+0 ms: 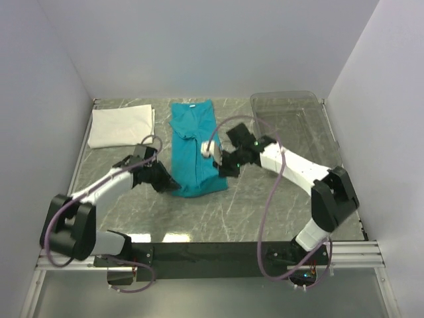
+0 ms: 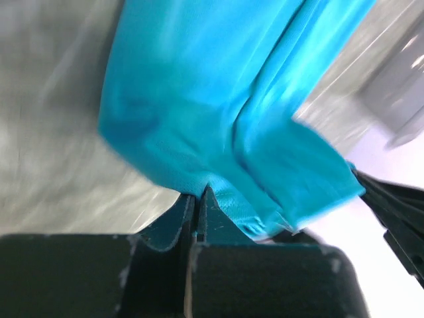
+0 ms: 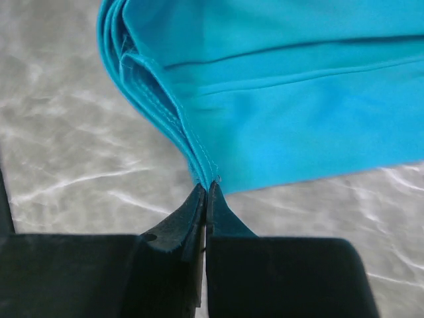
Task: Fold and stack the t-shirts
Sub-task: Fold the tshirt
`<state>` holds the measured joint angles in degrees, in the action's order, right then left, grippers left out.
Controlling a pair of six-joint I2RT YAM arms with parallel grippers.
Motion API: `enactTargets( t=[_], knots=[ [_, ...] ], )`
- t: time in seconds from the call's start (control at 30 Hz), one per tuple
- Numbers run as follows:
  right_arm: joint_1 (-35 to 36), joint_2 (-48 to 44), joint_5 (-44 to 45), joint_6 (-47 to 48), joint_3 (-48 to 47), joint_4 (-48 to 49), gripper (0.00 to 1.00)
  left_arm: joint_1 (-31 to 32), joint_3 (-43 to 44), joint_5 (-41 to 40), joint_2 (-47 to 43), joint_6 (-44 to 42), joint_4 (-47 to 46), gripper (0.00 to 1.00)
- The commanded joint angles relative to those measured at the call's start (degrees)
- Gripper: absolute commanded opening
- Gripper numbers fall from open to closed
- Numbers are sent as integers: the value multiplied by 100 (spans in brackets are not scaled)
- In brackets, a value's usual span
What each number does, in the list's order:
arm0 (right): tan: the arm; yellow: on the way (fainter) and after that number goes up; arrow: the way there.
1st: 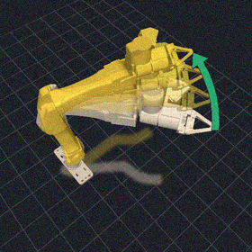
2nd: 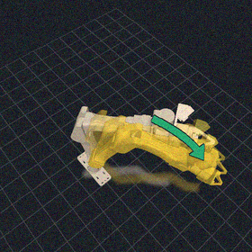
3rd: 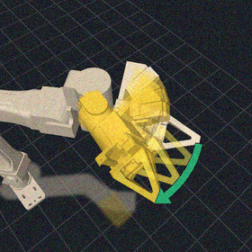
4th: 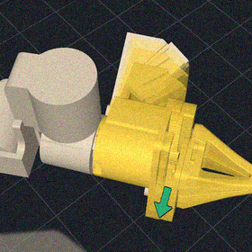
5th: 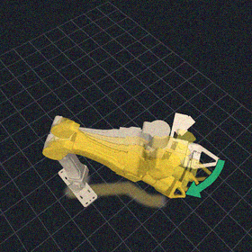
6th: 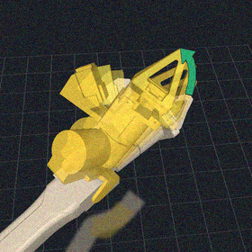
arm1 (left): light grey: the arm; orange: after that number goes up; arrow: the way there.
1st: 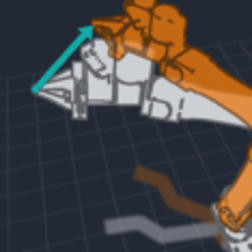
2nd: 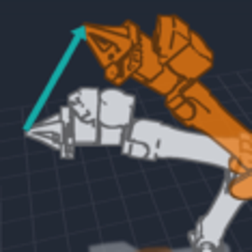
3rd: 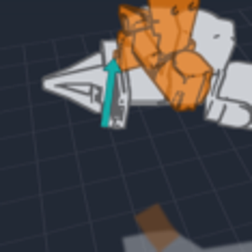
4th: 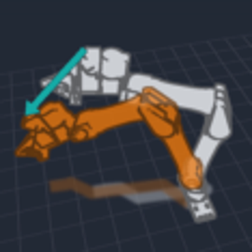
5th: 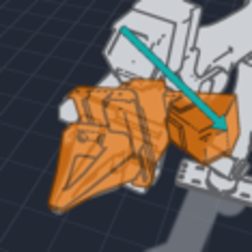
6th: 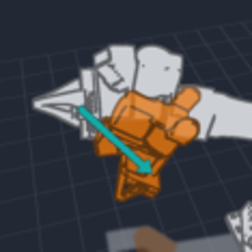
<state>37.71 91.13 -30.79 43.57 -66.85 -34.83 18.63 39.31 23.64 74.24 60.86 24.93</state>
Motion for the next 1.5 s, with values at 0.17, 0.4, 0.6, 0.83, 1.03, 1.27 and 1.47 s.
enactTargets(
  t=[0.17,0.4,0.6,0.83,1.03,1.27,1.47],
  knots=[
    [-721,1924,-112,-902,-2348,-525,0,-922,2070,422,2058,-452,-586,1],
    [-967,3085,459,-1360,-3835,-639,0,-1169,3810,255,3254,-646,-164,0],
    [-1056,3411,600,-1667,-4231,-499,0,-1239,4233,413,3966,-725,-155,1],
    [-1056,3631,784,-2098,-4521,-305,0,-1283,4708,255,4301,-716,-23,1],
    [-1047,3938,942,-2283,-4951,-261,0,-1310,4849,62,4275,-620,-5,1],
    [-1047,4105,1118,-2336,-5162,-182,0,-1345,4841,35,4432,-514,-67,1],
    [-1038,4211,1320,-2380,-5286,-103,0,-1353,4963,115,4600,-470,-138,1]
  ],
)
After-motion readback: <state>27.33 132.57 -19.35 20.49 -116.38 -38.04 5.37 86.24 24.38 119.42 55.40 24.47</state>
